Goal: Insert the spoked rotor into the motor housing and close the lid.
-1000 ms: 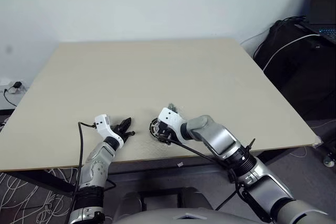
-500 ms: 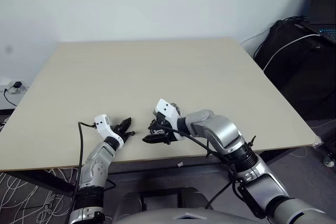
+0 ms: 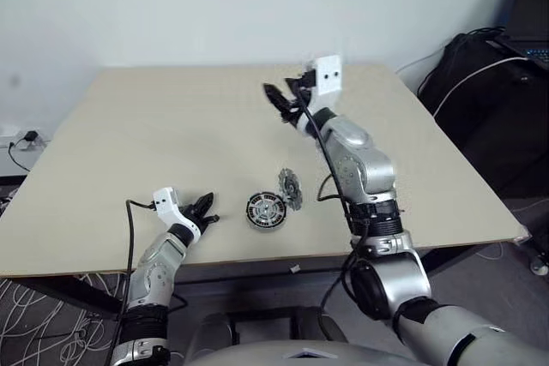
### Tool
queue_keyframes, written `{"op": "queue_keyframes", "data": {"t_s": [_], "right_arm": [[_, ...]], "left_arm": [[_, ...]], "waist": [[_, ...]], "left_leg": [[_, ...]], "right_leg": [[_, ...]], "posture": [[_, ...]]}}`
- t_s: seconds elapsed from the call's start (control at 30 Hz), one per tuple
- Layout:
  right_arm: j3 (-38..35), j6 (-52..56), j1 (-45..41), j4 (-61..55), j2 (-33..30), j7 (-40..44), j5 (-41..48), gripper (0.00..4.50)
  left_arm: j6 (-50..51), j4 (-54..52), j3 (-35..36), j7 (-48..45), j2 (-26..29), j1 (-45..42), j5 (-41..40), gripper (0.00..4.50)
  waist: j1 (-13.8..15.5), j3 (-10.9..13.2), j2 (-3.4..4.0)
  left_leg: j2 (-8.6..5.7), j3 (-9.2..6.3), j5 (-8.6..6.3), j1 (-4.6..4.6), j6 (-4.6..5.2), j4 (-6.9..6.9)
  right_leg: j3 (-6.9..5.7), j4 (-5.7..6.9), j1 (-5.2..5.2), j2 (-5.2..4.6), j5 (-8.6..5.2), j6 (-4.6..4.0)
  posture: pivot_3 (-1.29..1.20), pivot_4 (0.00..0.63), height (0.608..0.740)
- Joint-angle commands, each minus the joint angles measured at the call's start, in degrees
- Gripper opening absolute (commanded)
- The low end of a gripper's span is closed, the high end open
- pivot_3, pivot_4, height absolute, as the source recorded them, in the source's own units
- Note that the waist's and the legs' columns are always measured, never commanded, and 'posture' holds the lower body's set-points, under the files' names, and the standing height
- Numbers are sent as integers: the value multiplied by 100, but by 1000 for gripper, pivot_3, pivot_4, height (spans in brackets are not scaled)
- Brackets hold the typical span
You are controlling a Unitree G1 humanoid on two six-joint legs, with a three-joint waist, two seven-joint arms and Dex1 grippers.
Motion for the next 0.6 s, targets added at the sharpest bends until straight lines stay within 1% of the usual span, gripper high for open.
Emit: {"op": "queue_keyframes", "data": {"t_s": [0.03, 0.13, 0.23, 0.27, 0.33, 0.37, 0.5, 0.6], "right_arm": [[142, -403, 56, 244, -442, -144, -510, 2909], [589, -264, 446, 284, -950, 285, -853, 2318], [999, 46, 946, 35, -1359, 930, -897, 1413], [1126, 116, 1130, -70, -1492, 1124, -911, 999], [1225, 212, 1426, -168, -1642, 1360, -868, 416], [1210, 271, 1537, -167, -1660, 1411, -819, 51], [1175, 205, 1858, 6, -1633, 1352, -842, 51], [1140, 187, 2004, 76, -1484, 1114, -877, 51]], "left_arm": [[-26, -129, 9, -59, 10, -78, -55, 0], [-25, -120, 7, -62, 11, -89, -47, 0], [-37, -112, 10, -61, 18, -97, -35, 0], [-55, -119, 10, -55, 18, -93, -23, 0], [-96, -122, 10, -44, 19, -98, 0, 0], [-121, -119, 11, -35, 17, -106, 15, 0], [-311, -102, -55, 33, 12, -132, 194, 0], [-746, -18, -273, 162, 43, -132, 678, 0]], "waist": [[-10, 0, 0], [-28, -1, 1], [-30, -1, 1], [-30, -1, 1], [-20, -1, 1], [-18, -1, 1], [-20, 0, 1], [-15, 0, 1]], "left_leg": [[0, -1, 1, 2, -1, -8], [2, 0, 2, 11, -2, -27], [2, 1, 2, 12, -2, -33], [2, 1, 2, 13, -2, -35], [1, 1, 2, 12, -2, -33], [1, 1, 2, 12, -2, -31], [2, 4, 2, 14, -2, -5], [2, 4, 2, 14, -2, 18]], "right_leg": [[0, 2, -2, 1, 0, 0], [1, 1, -2, 2, -2, -2], [4, -1, -3, 3, -5, -1], [5, -2, -2, 3, -5, -1], [5, -2, -1, 3, -6, 0], [5, -2, 0, 3, -6, 0], [5, -1, 8, 5, -13, -9], [5, 0, 18, 5, -7, -2]], "posture": [[0, 0, 740], [0, 0, 740], [0, 0, 740], [0, 0, 740], [0, 0, 740], [0, 0, 740], [0, 0, 740], [0, 0, 740]]}}
